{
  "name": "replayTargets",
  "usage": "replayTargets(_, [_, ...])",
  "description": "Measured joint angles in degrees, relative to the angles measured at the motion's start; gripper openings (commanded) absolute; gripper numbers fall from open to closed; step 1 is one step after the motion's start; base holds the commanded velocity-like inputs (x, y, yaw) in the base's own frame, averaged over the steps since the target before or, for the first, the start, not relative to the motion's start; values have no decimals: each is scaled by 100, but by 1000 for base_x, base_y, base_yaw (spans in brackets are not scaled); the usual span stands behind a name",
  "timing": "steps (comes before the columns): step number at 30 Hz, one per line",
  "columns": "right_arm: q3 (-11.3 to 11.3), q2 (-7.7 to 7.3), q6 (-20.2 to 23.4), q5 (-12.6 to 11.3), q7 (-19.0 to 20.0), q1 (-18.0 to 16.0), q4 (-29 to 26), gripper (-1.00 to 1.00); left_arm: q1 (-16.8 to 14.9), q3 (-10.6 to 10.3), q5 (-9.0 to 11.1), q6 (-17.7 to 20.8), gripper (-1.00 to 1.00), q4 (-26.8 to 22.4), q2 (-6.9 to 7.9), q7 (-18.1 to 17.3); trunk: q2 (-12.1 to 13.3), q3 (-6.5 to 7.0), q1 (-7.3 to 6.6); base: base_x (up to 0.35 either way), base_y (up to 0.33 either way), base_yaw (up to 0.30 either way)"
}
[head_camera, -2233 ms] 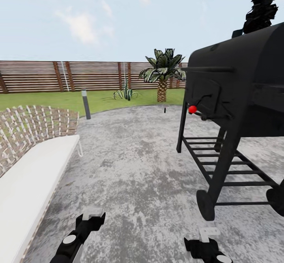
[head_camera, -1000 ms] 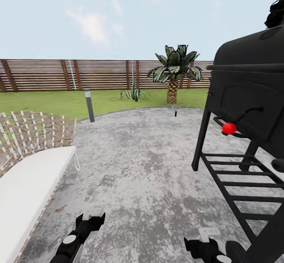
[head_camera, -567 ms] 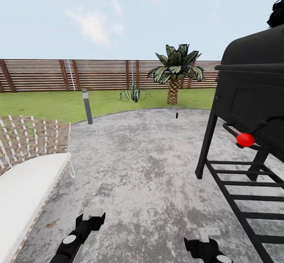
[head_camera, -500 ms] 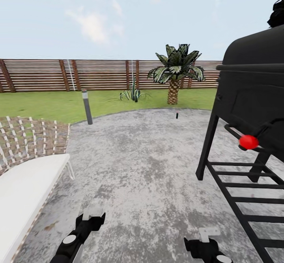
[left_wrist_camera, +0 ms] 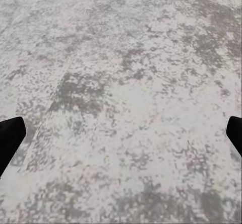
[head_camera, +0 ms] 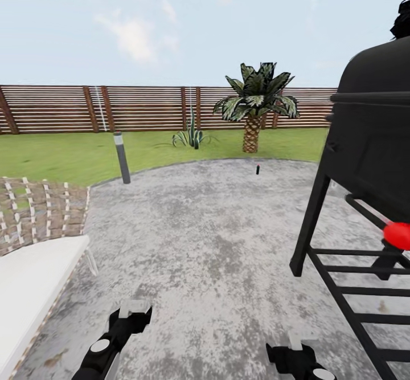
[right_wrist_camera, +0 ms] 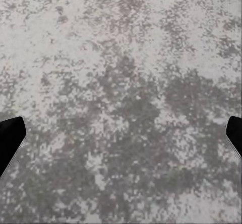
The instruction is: Pick up the pesticide atomizer in the garden and spray insectifuge to fully cover both potted plants in the garden.
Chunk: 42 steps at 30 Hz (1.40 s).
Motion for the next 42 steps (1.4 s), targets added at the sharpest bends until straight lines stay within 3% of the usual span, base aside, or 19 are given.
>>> replayTargets(42, [15,0,0,-1,3,0,0,100,0,-7,-1,0,100,9,0,0,0,0,0,346,0,0])
